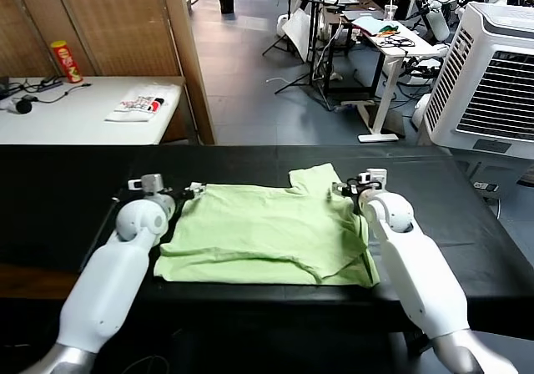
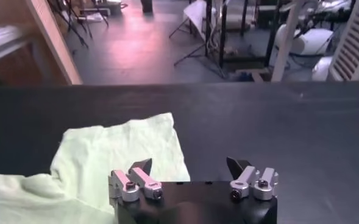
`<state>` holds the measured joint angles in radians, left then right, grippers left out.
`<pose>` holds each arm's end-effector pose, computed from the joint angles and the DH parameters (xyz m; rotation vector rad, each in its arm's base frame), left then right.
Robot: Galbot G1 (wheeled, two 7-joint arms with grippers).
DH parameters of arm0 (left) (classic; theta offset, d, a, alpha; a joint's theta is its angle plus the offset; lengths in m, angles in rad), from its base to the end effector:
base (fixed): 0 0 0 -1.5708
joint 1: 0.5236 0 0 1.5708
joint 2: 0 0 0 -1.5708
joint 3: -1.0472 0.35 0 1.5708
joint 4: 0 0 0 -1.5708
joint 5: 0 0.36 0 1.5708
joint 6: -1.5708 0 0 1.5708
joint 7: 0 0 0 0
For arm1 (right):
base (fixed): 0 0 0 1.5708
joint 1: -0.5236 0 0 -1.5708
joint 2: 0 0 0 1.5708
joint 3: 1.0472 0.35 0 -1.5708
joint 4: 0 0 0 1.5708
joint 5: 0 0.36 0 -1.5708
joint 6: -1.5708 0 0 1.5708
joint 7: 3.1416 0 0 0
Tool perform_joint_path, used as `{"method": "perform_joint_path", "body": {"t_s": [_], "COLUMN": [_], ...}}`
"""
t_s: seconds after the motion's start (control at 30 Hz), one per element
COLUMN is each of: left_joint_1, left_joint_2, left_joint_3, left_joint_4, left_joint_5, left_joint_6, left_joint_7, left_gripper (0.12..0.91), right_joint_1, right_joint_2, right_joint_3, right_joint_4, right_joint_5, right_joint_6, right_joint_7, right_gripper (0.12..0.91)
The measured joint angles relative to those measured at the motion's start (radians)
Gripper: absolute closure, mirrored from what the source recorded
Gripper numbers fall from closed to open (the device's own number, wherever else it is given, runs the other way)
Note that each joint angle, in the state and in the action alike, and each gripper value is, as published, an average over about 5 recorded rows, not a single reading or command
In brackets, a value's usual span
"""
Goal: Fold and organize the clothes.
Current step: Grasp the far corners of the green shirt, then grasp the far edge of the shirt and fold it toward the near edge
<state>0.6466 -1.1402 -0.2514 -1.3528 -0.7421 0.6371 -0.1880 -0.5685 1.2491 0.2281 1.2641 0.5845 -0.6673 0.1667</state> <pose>0.4787 0.0927 -0.2623 -0.0661 -2.5545 0.1800 0.5064 -0.0502 -0.2631 0.0860 -2.5429 -0.0785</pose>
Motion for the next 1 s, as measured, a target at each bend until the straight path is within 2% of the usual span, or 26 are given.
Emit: {"method": "perform_joint_path", "body": {"t_s": [0.1,0.17,0.37,0.47,0.57,0.67,0.83,1.0], "left_joint_1": [-0.014,-0.019,-0.028,-0.031,-0.031,-0.03,-0.017,0.016], "left_joint_2": [-0.009,-0.013,-0.016,-0.016,-0.017,-0.017,-0.009,0.017], "left_joint_3": [0.008,0.013,0.02,0.022,0.025,0.027,0.026,0.024], "left_joint_4": [0.031,0.046,0.071,0.076,0.076,0.071,0.05,-0.008], "left_joint_5": [0.014,0.021,0.041,0.043,0.044,0.044,0.043,0.024], "left_joint_6": [-0.006,-0.009,-0.017,-0.017,-0.017,-0.016,-0.015,-0.007], "left_joint_7": [0.011,0.015,0.028,0.036,0.047,0.053,0.05,0.036], "left_gripper": [0.257,0.322,0.645,0.812,0.899,0.903,0.904,0.904], "right_joint_1": [0.002,0.003,0.004,0.0,-0.008,-0.018,-0.054,-0.124], "right_joint_2": [0.005,0.008,0.011,0.012,0.012,0.007,-0.023,-0.068], "right_joint_3": [-0.002,-0.003,-0.004,-0.004,-0.004,0.0,0.016,0.037], "right_joint_4": [-0.01,-0.012,-0.019,-0.018,-0.011,0.005,0.076,0.202], "right_joint_5": [-0.004,-0.006,-0.009,-0.025,-0.036,-0.039,-0.064,-0.053], "right_joint_6": [0.0,-0.001,0.002,0.014,0.031,0.053,0.111,0.117], "right_joint_7": [-0.008,-0.013,-0.022,-0.037,-0.047,-0.051,-0.08,-0.091], "right_gripper": [0.309,0.415,0.745,0.864,0.9,0.903,0.903,0.903]}}
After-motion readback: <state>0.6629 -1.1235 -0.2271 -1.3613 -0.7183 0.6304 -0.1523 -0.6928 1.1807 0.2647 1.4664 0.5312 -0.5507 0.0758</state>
